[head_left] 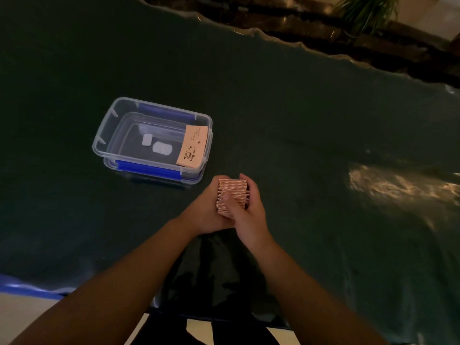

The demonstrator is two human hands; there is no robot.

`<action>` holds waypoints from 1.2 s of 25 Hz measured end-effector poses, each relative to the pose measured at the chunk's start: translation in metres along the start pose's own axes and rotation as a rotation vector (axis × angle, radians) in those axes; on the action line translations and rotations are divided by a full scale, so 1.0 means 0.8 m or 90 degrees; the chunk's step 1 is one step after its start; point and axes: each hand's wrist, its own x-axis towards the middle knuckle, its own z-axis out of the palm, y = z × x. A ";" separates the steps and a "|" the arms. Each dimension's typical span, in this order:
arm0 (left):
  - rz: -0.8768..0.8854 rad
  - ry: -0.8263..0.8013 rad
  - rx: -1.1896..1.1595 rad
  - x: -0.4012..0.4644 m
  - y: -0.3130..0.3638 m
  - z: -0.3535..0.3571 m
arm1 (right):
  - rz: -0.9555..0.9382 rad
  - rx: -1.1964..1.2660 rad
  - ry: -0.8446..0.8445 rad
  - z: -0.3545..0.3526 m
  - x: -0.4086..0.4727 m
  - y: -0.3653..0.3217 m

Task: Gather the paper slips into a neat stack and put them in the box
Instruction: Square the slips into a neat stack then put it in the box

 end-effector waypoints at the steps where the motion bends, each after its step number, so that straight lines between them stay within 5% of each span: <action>1: -0.007 -0.006 -0.008 -0.001 -0.002 -0.001 | 0.005 -0.005 -0.008 0.001 0.001 0.000; 10: -0.006 -0.009 -0.053 -0.005 -0.002 -0.003 | 0.008 -0.009 0.096 0.023 0.014 -0.007; 22: -0.027 0.044 0.037 0.000 0.001 -0.018 | -0.008 -0.034 -0.011 0.009 0.008 0.003; 30: -0.144 0.068 -0.191 -0.016 0.007 -0.027 | 0.056 -0.038 -0.196 -0.023 0.009 -0.003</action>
